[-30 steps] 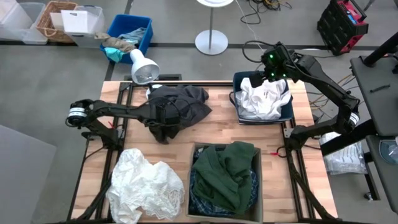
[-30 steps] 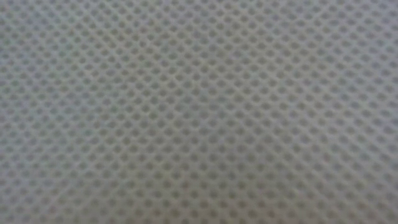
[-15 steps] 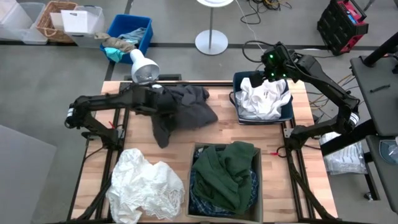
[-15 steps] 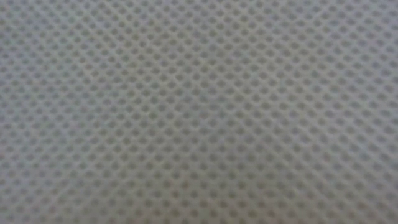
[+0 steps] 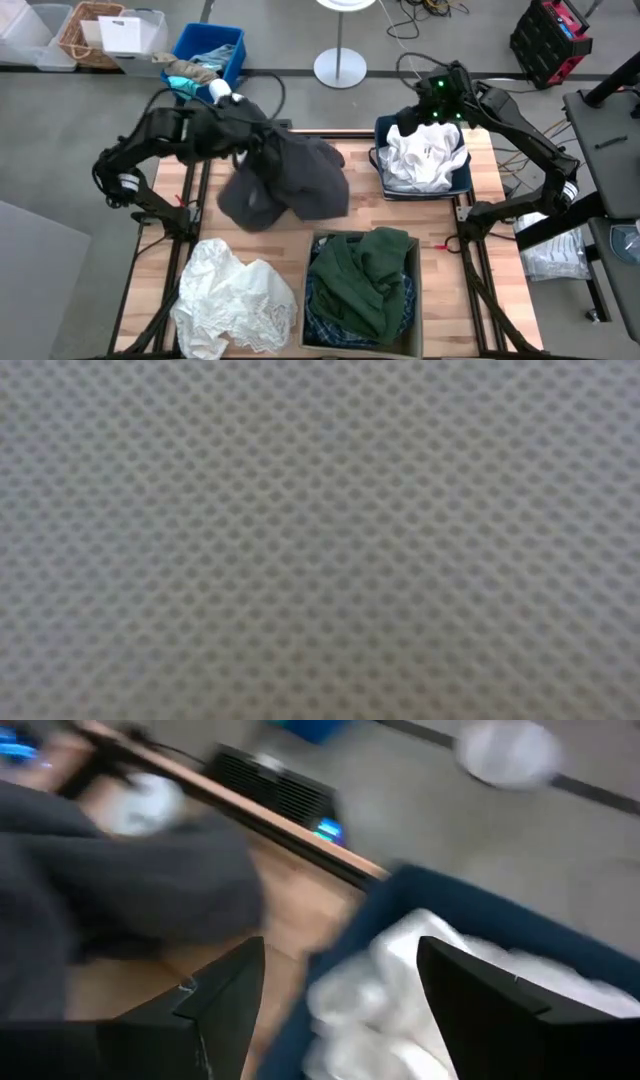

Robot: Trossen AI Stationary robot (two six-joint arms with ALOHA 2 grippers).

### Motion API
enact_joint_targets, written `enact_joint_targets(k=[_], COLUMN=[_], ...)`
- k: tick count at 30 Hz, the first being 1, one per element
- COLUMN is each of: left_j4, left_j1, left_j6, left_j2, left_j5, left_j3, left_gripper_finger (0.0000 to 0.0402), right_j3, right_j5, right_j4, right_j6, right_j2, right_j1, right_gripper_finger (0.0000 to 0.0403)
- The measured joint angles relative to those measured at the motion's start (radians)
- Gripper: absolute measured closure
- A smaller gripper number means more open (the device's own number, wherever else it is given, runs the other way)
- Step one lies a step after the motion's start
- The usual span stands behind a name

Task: Sort clothes
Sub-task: Put the gray shorts into the brown laundry organizer

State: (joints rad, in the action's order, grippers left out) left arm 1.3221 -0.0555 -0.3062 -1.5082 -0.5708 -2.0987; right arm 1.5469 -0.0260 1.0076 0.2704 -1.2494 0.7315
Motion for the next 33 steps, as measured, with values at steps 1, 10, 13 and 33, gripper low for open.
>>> enact_joint_targets(k=[1,10,13,33], left_j4=[-0.004,-0.179,-0.214,-0.356], left_j1=[0.0,0.0,0.0,-0.014], left_j6=[0.014,0.243,0.287,0.351], left_j2=[-0.002,-0.032,-0.053,-0.257], left_j5=[-0.013,-0.038,-0.01,0.023], left_j3=[-0.027,-0.2,-0.254,-0.244], left_gripper_finger=[0.0402,0.0401,0.0401,0.0401], right_j3=[0.002,0.053,0.083,0.527], right_j5=[-0.045,-0.413,-0.424,-0.288], right_j4=[-0.031,-0.275,-0.33,-0.222], right_j6=[-0.005,-0.054,-0.079,-0.27], right_j2=[0.002,0.011,0.011,-0.217], right_j1=[0.0,-0.028,-0.072,-0.368], right_gripper_finger=[0.0151,0.0167,0.017,0.0087])
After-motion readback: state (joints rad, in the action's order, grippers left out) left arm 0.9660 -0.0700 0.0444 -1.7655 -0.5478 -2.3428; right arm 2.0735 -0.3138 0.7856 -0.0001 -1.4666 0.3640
